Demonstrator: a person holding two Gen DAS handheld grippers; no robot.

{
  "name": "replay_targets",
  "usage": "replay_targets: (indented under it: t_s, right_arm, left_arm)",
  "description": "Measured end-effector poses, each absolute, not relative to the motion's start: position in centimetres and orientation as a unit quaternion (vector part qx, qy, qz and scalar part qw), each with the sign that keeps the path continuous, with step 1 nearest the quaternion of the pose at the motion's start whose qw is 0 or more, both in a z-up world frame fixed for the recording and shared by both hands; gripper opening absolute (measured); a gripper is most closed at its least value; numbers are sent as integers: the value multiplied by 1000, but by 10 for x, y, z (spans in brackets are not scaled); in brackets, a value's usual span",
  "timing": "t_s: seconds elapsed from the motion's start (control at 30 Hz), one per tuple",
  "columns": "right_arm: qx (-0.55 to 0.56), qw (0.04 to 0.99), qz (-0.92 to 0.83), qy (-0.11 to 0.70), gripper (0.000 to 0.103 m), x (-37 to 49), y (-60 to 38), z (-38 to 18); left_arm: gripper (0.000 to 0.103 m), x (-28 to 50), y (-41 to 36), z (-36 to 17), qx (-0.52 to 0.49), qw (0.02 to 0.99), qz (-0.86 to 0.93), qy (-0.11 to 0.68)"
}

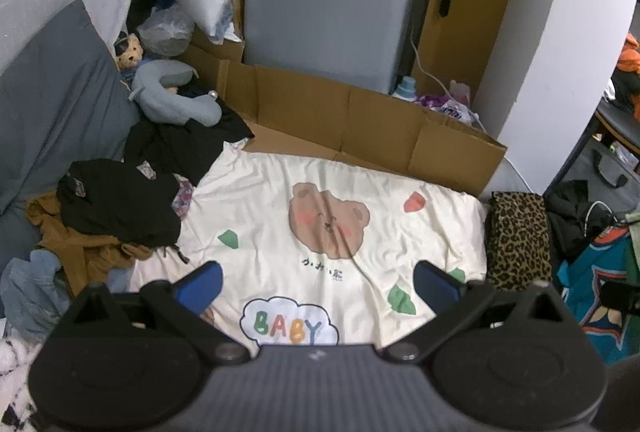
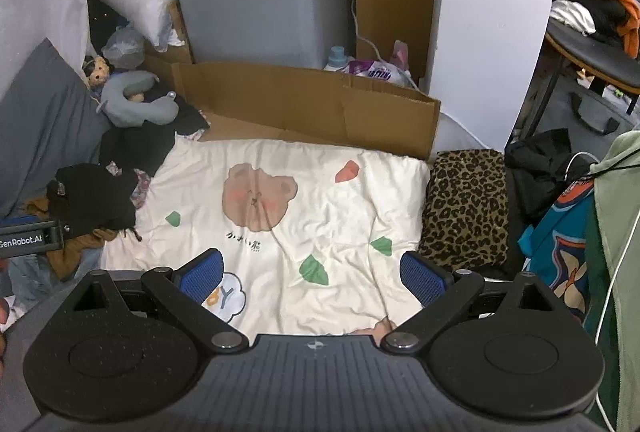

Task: Fold clothes

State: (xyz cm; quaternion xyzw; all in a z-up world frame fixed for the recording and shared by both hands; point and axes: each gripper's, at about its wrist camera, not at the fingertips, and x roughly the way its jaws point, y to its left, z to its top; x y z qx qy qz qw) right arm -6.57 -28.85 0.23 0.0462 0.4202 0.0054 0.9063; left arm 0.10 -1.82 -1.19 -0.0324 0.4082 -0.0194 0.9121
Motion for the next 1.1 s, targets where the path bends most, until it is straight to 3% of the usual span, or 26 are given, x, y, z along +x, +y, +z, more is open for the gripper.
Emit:
replay_targets:
  t_s: [1.1]
  right_arm:
    - [72, 894, 23, 442, 98, -59, -294, -4]
  left_arm:
    - [102, 6, -22, -12, 10, 916, -15, 402]
